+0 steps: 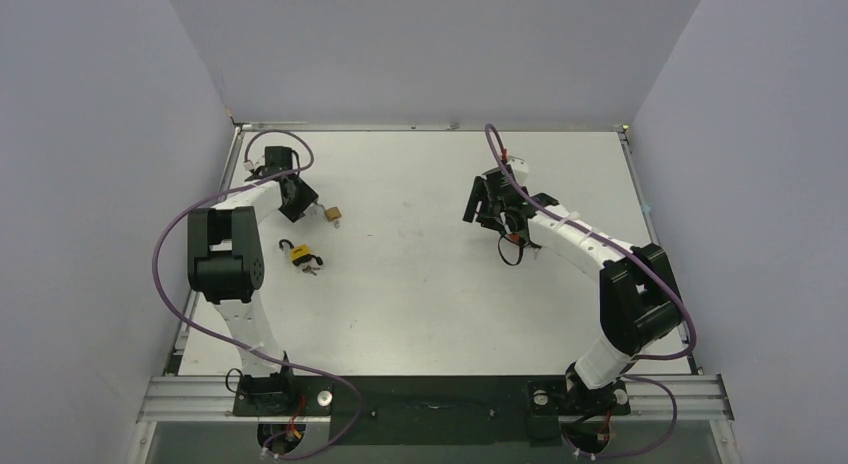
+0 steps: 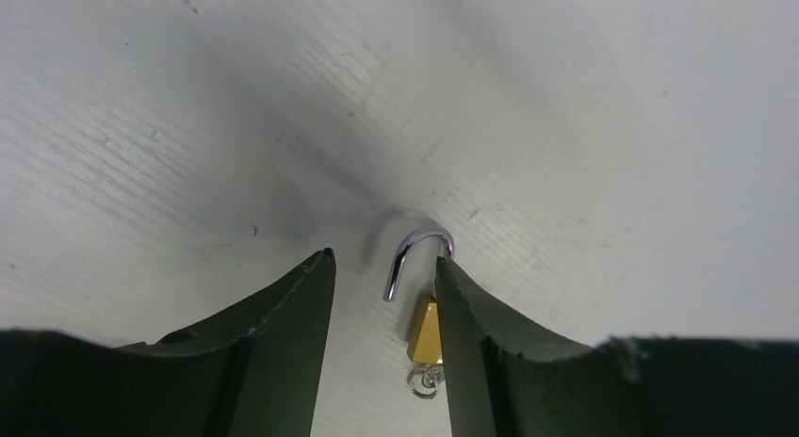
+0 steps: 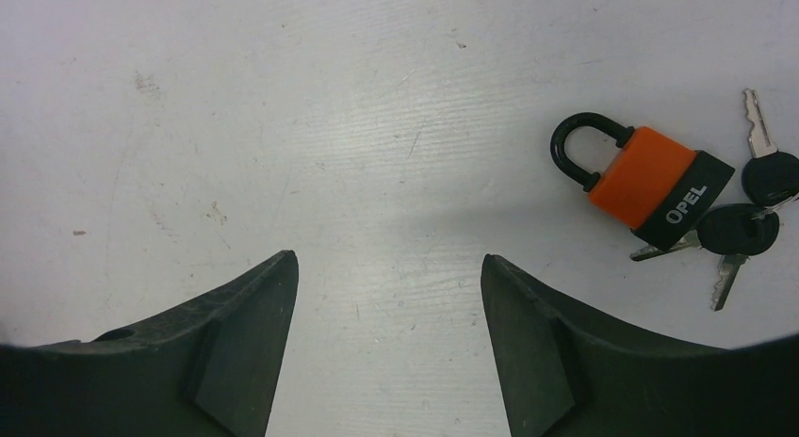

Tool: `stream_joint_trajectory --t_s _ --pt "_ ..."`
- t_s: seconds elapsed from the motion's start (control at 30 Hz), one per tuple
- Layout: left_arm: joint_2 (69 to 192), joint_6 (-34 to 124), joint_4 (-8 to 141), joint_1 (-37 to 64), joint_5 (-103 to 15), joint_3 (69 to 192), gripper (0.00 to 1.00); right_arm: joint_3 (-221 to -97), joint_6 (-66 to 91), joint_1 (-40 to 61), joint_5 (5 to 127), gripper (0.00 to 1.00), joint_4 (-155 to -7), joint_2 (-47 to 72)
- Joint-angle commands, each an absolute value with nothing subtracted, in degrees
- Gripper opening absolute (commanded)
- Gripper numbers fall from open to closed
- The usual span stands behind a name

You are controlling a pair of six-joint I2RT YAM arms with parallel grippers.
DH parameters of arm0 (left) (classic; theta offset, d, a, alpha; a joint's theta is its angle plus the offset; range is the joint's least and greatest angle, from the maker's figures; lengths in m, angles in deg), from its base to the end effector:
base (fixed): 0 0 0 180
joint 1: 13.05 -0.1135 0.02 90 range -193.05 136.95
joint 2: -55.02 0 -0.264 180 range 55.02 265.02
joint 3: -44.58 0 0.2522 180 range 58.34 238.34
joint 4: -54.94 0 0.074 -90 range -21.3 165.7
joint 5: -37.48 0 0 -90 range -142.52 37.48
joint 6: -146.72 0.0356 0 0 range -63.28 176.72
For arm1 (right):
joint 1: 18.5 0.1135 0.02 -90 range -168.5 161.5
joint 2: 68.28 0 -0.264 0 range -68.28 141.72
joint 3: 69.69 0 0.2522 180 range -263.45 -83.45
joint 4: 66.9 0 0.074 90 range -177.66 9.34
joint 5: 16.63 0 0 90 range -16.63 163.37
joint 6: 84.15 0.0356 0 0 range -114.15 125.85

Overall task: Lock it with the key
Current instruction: Pick up the lock from the center of the board.

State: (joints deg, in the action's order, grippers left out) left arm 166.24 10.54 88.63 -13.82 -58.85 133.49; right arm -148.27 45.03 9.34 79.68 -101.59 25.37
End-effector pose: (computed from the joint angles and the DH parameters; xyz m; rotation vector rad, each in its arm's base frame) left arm 0.4100 0.0094 0.1732 -1.0544 2.3197 -0.1707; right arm 0.3122 0.1605 0.2279 0.2937 2.4534 0.3861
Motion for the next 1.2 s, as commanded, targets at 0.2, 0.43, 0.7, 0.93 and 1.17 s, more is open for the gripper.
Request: stream_joint_trajectory --t_s 0.2,0.43,0.7,0.93,1.17 --pt "168.0 10.3 81.7 -15.5 -53.6 131.4 0.38 -150.9 44.3 9.9 79.2 0.66 -99.4 26.3" --pt "168.1 8.9 77.4 -15.6 -49.3 128.6 0.34 -150.8 44.2 9.9 79.1 0.66 -99.1 26.6" --pt "167.8 8.0 77.0 -15.6 -48.8 127.6 0.26 -150.5 44.3 9.9 78.7 0.66 -98.7 26.8" --pt "167.4 9.1 76.8 -15.5 -47.9 127.9 0.05 -150.7 43.2 10.7 78.9 0.66 -98.6 26.8" --pt "164.8 11.0 75.1 -14.1 -42.2 126.8 0.00 -151.3 40.9 12.7 77.9 0.66 -97.6 26.4"
